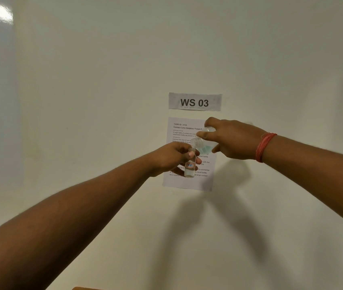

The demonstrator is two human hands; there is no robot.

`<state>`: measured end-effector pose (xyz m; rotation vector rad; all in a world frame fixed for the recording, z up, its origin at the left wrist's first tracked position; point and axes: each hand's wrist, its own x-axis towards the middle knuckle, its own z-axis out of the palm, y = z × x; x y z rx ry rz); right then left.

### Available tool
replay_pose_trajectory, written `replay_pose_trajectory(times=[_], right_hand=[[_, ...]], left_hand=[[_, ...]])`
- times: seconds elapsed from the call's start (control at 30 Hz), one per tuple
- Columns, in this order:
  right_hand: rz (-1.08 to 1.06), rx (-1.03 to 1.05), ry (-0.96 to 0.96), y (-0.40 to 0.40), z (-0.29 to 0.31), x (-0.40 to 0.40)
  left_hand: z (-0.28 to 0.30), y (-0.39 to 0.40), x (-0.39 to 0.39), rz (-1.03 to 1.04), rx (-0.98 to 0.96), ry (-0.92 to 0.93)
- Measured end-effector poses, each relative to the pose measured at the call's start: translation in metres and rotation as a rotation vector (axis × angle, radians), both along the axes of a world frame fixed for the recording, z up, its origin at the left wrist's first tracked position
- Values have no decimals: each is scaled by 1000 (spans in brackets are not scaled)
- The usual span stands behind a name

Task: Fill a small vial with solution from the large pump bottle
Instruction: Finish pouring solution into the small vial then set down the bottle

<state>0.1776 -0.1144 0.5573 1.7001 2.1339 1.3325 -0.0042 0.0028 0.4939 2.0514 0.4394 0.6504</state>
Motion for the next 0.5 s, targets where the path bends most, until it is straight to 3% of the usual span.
replay_pose_trajectory(times=[0.5], right_hand=[[4,2,-5,-3,0,-3]], left_hand=[[-1,0,-1,-5,-13,-10]])
